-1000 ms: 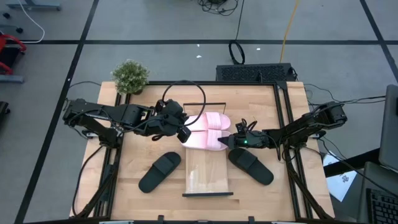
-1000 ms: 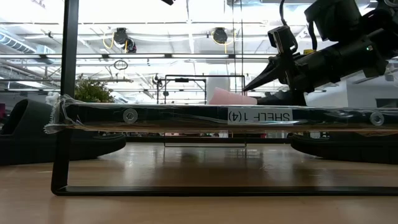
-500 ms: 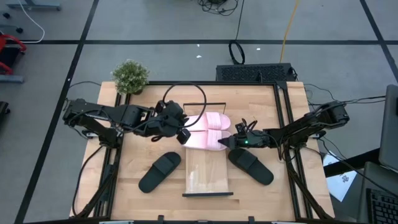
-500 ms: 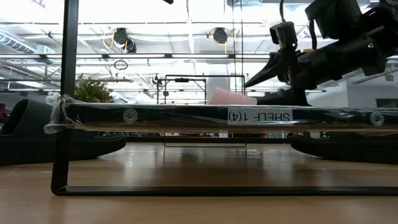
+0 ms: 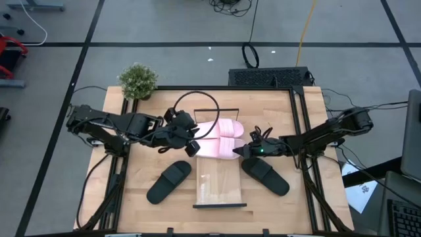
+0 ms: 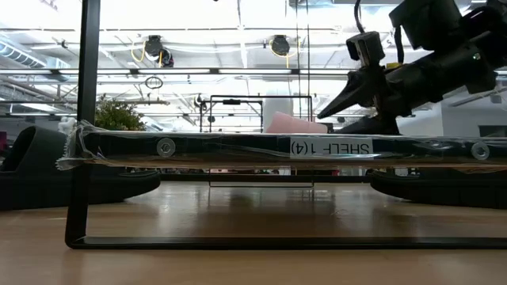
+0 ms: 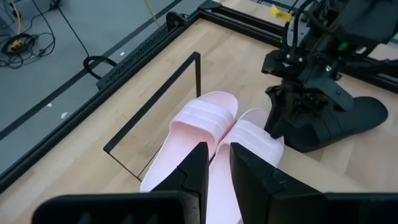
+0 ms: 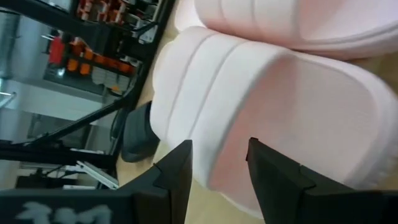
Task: Pick and place slides into the shelf
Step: Put the pink slide on the shelf, then put the left black slide on the shelf
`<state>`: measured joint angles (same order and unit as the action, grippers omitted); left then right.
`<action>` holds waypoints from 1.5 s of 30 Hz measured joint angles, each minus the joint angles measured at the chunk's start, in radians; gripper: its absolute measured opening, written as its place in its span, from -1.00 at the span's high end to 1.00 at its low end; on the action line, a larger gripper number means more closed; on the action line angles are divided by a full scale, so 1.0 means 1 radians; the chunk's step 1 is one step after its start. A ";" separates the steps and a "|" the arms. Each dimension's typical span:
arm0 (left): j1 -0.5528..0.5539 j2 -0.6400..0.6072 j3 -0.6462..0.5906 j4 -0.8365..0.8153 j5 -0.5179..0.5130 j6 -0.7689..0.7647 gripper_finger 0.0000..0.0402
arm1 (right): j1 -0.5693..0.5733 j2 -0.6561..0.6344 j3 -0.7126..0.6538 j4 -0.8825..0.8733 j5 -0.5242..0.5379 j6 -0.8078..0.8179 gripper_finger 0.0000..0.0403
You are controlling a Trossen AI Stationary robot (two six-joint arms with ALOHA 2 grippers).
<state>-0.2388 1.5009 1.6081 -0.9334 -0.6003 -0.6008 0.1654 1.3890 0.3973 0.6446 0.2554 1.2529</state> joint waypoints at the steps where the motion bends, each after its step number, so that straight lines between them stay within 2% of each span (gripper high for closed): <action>1: -0.003 0.000 0.000 0.000 0.000 0.004 0.69 | 0.000 -0.018 0.000 -0.030 0.000 0.004 0.30; 8: -0.021 0.000 0.000 0.000 0.001 0.020 0.69 | 0.000 -0.198 0.001 -0.223 0.002 -0.008 0.30; 13: -0.036 0.000 0.000 0.006 0.001 -0.043 0.69 | 0.000 -0.361 0.001 -0.378 -0.032 -0.048 0.30; 16: -0.054 0.000 0.000 0.016 0.001 -0.081 0.69 | 0.000 -0.470 0.001 -0.516 -0.128 -0.063 0.30; 21: -0.093 0.000 0.000 0.022 0.022 -0.119 0.69 | 0.001 -0.654 0.001 -0.745 -0.376 -0.061 0.30; 23: -0.112 0.000 0.000 0.022 0.025 -0.168 0.69 | 0.013 -0.724 0.001 -0.820 -0.414 -0.054 0.30; 28: -0.174 0.001 0.000 0.022 0.019 -0.354 0.69 | 0.067 -0.878 0.001 -0.993 -0.415 -0.030 0.30; 35: -0.252 0.018 0.000 0.020 -0.085 -0.524 0.69 | 0.202 -1.016 0.001 -1.124 -0.398 0.081 0.30; 40: -0.275 0.018 0.000 0.019 -0.144 -0.570 0.69 | 0.311 -1.048 0.001 -1.157 -0.281 0.116 0.30; 45: -0.274 0.018 0.000 -0.006 -0.153 -0.552 0.69 | 0.362 -1.048 0.001 -1.131 -0.171 0.093 0.30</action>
<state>-0.5125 1.5192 1.6081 -0.9394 -0.7529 -1.1531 0.5275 0.3412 0.3981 -0.4860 0.0848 1.3460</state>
